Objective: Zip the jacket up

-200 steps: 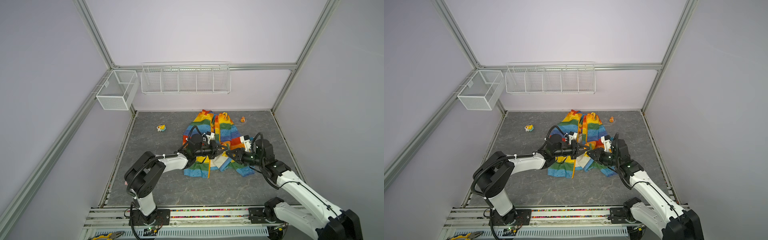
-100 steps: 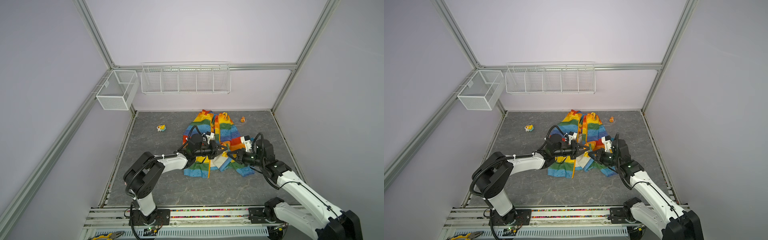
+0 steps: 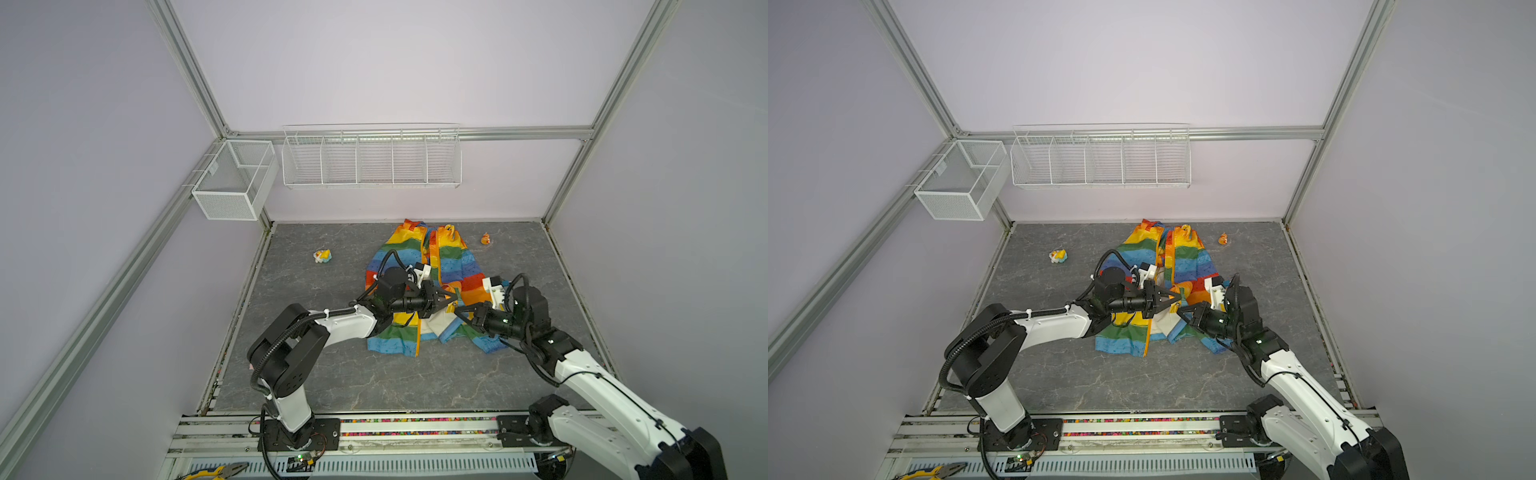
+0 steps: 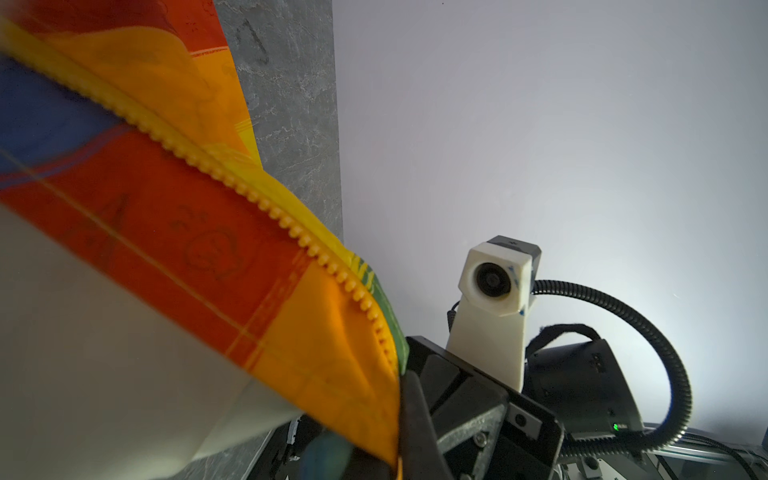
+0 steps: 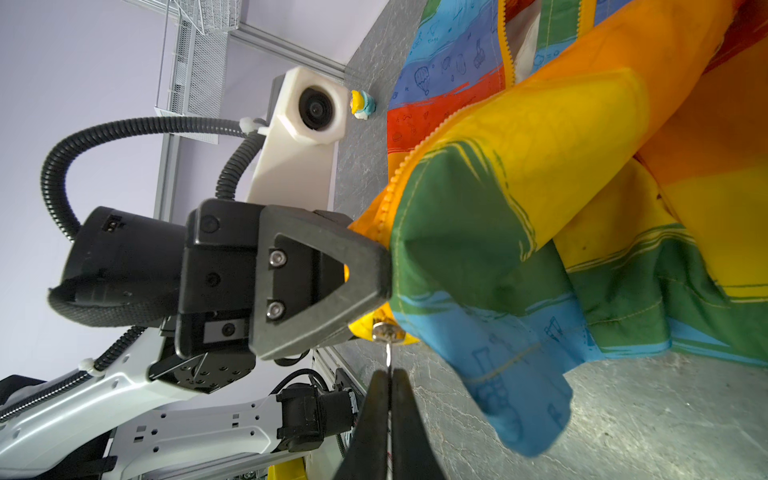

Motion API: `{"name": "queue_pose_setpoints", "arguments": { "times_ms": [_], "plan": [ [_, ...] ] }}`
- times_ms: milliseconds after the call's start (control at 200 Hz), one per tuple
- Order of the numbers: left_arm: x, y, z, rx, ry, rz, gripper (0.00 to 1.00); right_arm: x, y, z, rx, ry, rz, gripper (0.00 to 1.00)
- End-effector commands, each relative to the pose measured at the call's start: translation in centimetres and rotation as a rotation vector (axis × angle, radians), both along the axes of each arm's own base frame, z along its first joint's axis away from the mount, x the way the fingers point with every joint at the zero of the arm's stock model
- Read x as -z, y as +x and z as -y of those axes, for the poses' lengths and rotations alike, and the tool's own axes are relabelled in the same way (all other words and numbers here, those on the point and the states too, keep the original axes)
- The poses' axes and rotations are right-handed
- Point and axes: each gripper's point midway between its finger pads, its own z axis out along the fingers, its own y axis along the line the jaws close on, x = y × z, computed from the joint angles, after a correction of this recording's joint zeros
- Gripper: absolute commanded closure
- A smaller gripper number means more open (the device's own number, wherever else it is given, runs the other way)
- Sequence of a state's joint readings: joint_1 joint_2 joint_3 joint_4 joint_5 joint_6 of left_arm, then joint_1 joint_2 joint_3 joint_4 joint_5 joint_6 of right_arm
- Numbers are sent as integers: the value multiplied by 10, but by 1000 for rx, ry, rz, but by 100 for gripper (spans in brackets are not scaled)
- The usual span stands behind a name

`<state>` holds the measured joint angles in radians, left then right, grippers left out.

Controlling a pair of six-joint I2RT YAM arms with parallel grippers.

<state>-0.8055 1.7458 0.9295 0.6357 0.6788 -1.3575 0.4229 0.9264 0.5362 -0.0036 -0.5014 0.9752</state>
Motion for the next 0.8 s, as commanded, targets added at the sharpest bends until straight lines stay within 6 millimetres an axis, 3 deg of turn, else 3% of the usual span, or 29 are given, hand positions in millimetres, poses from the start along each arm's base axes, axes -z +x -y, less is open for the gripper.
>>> {"name": "queue_pose_setpoints", "arguments": {
  "times_ms": [0,430,625,795],
  "plan": [
    [-47,9,4,-17,-115,104,100,28,-7,0,15,-18,-106,94],
    [-48,15,-5,-48,-112,181,100,29,-14,3,65,26,-185,94],
    [-38,14,-3,-38,-130,157,58,26,-14,0,52,35,-193,94],
    [-24,7,9,13,-143,107,51,25,-14,1,56,34,-190,94]
  ]
}}
